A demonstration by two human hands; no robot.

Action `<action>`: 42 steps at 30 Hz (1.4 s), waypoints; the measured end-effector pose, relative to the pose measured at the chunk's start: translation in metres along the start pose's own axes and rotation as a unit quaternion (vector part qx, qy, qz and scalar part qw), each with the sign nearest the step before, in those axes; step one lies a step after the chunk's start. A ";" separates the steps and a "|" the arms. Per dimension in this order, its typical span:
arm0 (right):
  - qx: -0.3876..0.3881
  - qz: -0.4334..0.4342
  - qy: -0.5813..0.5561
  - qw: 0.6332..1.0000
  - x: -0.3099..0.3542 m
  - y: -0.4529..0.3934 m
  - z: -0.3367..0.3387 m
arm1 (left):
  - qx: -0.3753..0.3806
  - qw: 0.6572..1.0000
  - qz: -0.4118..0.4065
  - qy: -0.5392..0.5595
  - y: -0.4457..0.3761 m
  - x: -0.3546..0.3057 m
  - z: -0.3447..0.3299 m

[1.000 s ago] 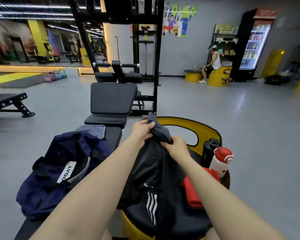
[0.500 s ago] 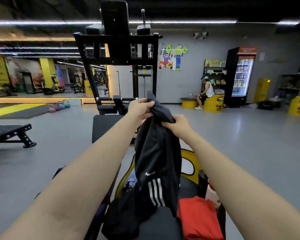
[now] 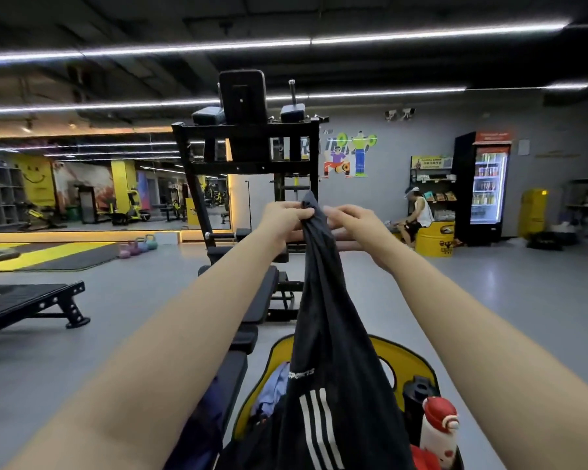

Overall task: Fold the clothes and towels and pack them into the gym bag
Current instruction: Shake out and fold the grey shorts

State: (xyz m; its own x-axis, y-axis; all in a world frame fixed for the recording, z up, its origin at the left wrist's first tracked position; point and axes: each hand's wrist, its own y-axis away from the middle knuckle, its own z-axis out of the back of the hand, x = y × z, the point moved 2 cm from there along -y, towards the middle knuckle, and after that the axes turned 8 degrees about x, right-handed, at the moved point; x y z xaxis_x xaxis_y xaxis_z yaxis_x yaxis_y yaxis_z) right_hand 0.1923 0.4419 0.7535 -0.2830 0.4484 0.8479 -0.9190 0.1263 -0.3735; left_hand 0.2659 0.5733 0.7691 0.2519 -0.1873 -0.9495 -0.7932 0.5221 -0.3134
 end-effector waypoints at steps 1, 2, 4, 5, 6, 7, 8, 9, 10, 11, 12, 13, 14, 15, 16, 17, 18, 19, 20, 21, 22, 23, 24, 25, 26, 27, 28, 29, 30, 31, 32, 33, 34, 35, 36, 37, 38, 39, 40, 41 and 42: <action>-0.004 -0.014 -0.012 1.000 0.004 -0.004 -0.003 | 0.014 1.000 -0.002 -0.020 0.000 0.004 -0.001; -0.005 -0.034 -0.017 0.999 0.007 -0.008 -0.006 | 0.027 0.999 -0.006 -0.041 0.000 0.008 -0.002; -0.012 -0.073 0.001 0.997 0.011 -0.015 -0.011 | 0.048 0.995 -0.017 -0.086 0.002 0.013 -0.003; -0.024 -0.085 0.019 0.996 0.011 -0.018 -0.012 | 0.059 0.993 -0.018 -0.103 0.002 0.015 -0.003; -0.039 -0.093 0.035 0.994 0.011 -0.019 -0.013 | 0.077 0.991 -0.016 -0.113 0.002 0.017 -0.003; -0.051 -0.096 0.041 0.993 0.011 -0.019 -0.013 | 0.101 0.988 -0.012 -0.118 0.002 0.018 -0.002; -0.056 -0.096 0.041 0.993 0.010 -0.018 -0.013 | 0.126 0.985 -0.009 -0.119 0.003 0.019 -0.002; -0.058 -0.091 0.037 0.993 0.008 -0.017 -0.013 | 0.144 0.983 -0.009 -0.117 0.003 0.020 0.000; -0.057 -0.085 0.031 0.994 0.007 -0.015 -0.012 | 0.151 0.982 -0.014 -0.113 0.004 0.019 0.003; -0.057 -0.077 0.022 0.995 0.006 -0.014 -0.011 | 0.148 0.983 -0.022 -0.110 0.004 0.019 0.006; -0.058 -0.072 0.012 0.996 0.004 -0.013 -0.011 | 0.143 0.984 -0.032 -0.106 0.006 0.017 0.010; -0.061 -0.068 0.004 0.996 0.004 -0.012 -0.012 | 0.138 0.984 -0.042 -0.103 0.006 0.016 0.013; -0.063 -0.067 0.000 0.996 0.004 -0.012 -0.012 | 0.131 0.985 -0.053 -0.102 0.007 0.015 0.016; -0.064 -0.067 0.002 0.996 0.005 -0.012 -0.013 | 0.117 0.986 -0.066 -0.103 0.007 0.015 0.019; -0.062 -0.068 0.005 0.996 0.006 -0.013 -0.014 | 0.094 0.985 -0.083 -0.115 0.007 0.014 0.022; -0.057 -0.069 0.008 0.996 0.007 -0.013 -0.015 | 0.072 0.983 -0.097 -0.138 0.006 0.015 0.024; -0.051 -0.068 0.009 0.996 0.007 -0.013 -0.015 | 0.065 0.979 -0.099 -0.167 0.006 0.017 0.027; -0.044 -0.066 0.009 0.997 0.008 -0.014 -0.015 | 0.078 0.975 -0.083 -0.192 0.006 0.021 0.028; -0.036 -0.062 0.007 0.997 0.009 -0.013 -0.015 | 0.109 0.971 -0.054 -0.205 0.006 0.025 0.029; -0.030 -0.058 0.003 0.998 0.009 -0.013 -0.015 | 0.147 0.966 -0.025 -0.209 0.008 0.029 0.029; -0.025 -0.052 -0.003 0.998 0.009 -0.012 -0.015 | 0.177 0.961 -0.008 -0.214 0.010 0.033 0.029; -0.023 -0.047 -0.010 0.999 0.008 -0.012 -0.015 | 0.191 0.955 -0.006 -0.225 0.011 0.035 0.029; -0.022 -0.042 -0.017 0.999 0.008 -0.011 -0.014 | 0.187 0.953 -0.013 -0.238 0.011 0.036 0.030; -0.018 -0.038 -0.022 0.999 0.008 -0.010 -0.014 | 0.170 0.954 -0.024 -0.247 0.012 0.036 0.031; -0.012 -0.035 -0.024 0.999 0.007 -0.009 -0.013 | 0.154 0.955 -0.030 -0.251 0.012 0.035 0.032; -0.005 -0.031 -0.021 0.999 0.008 -0.008 -0.012 | 0.145 0.957 -0.031 -0.250 0.013 0.034 0.032; 0.003 -0.027 -0.011 1.000 0.008 -0.008 -0.010 | 0.144 0.957 -0.031 -0.249 0.014 0.033 0.031; 0.013 -0.022 0.006 1.000 0.009 -0.007 -0.008 | 0.143 0.957 -0.031 -0.252 0.014 0.031 0.029; 0.024 -0.015 0.034 0.999 0.011 -0.006 -0.006 | 0.141 0.955 -0.035 -0.259 0.015 0.029 0.027; 0.034 -0.006 0.073 0.997 0.014 -0.004 -0.004 | 0.138 0.953 -0.038 -0.268 0.015 0.027 0.026; 0.043 0.007 0.121 0.992 0.017 -0.003 -0.003 | 0.132 0.950 -0.042 -0.279 0.015 0.025 0.024; 0.048 0.021 0.173 0.984 0.021 -0.002 -0.003 | 0.127 0.947 -0.043 -0.292 0.014 0.023 0.023; 0.053 0.036 0.221 0.973 0.024 -0.001 -0.004 | 0.124 0.944 -0.043 -0.304 0.014 0.022 0.021; 0.057 0.049 0.261 0.963 0.027 0.001 -0.005 | 0.123 0.940 -0.039 -0.315 0.014 0.020 0.020; 0.060 0.057 0.288 0.954 0.029 0.003 -0.006 | 0.123 0.938 -0.034 -0.321 0.014 0.019 0.018; 0.061 0.061 0.307 0.948 0.030 0.004 -0.007 | 0.124 0.938 -0.031 -0.324 0.015 0.017 0.017; 0.058 0.064 0.323 0.943 0.030 0.004 -0.006 | 0.127 0.937 -0.032 -0.324 0.015 0.014 0.017; 0.050 0.069 0.334 0.939 0.031 0.005 -0.006 | 0.130 0.936 -0.036 -0.326 0.017 0.011 0.016; 0.038 0.076 0.340 0.937 0.032 0.006 -0.004 | 0.131 0.934 -0.042 -0.329 0.019 0.009 0.016; 0.025 0.084 0.339 0.937 0.033 0.007 -0.002 | 0.129 0.934 -0.047 -0.329 0.021 0.008 0.017; 0.014 0.089 0.336 0.937 0.035 0.007 -0.001 | 0.126 0.935 -0.051 -0.329 0.023 0.008 0.018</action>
State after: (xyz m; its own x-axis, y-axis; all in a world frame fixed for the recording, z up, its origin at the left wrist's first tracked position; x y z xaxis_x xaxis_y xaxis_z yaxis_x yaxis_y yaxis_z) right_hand 0.1765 0.4591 0.7799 -0.2048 0.9178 0.3402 -0.8827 -0.0231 -0.4693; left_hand 0.2593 0.5989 0.7535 0.6710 0.2612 -0.6939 -0.6114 0.7244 -0.3186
